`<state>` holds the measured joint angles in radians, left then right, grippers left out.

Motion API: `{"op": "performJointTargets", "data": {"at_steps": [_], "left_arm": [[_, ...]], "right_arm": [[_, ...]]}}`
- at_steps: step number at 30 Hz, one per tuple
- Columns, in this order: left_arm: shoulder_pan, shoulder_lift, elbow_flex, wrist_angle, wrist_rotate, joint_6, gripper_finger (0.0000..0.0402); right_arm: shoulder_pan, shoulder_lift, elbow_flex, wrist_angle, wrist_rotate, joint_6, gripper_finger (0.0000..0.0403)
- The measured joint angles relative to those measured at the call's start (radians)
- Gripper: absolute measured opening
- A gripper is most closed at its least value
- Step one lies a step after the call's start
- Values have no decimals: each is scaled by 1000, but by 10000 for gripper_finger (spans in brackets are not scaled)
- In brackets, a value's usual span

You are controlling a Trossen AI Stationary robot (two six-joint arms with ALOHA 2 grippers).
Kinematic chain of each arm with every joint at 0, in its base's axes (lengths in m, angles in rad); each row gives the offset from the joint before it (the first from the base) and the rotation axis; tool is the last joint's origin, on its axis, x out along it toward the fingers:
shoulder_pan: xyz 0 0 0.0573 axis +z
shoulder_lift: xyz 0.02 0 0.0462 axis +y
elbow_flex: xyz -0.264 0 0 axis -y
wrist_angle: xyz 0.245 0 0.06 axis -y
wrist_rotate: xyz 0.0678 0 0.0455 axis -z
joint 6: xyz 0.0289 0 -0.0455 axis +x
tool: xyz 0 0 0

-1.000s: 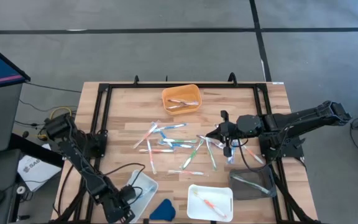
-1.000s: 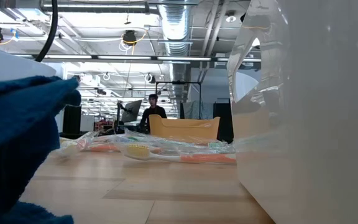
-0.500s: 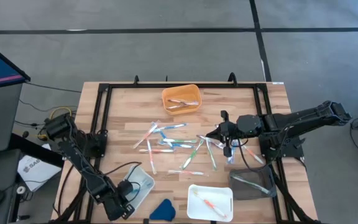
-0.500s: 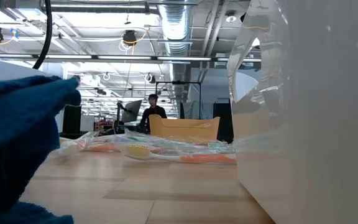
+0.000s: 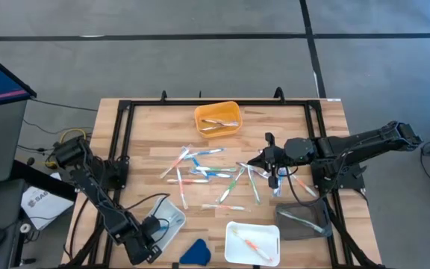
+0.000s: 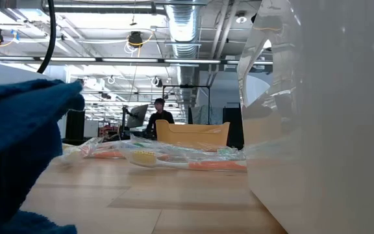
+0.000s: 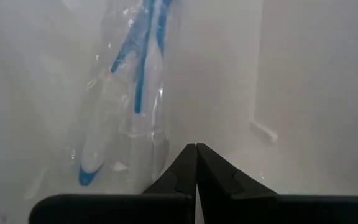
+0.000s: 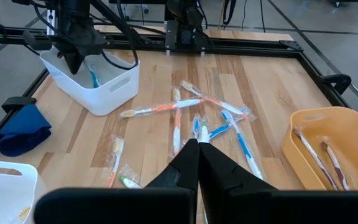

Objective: Pick & Place Toothbrushes
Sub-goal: Put the blue toothbrush into the left white bin

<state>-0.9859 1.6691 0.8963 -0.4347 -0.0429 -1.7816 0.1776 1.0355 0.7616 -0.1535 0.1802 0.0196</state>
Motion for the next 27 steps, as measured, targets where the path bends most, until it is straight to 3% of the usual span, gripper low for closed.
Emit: {"op": "performJointTargets", "data": {"at_steps": [8, 19, 27], "left_arm": [[1, 0, 0, -84, 29, 80, 0], [13, 0, 21, -143, -10, 130, 0], [24, 1, 158, -401, -11, 153, 0]], "right_arm": [[0, 0, 0, 0, 0, 0, 1], [0, 0, 0, 0, 0, 0, 1], [0, 0, 0, 0, 0, 0, 1]]}}
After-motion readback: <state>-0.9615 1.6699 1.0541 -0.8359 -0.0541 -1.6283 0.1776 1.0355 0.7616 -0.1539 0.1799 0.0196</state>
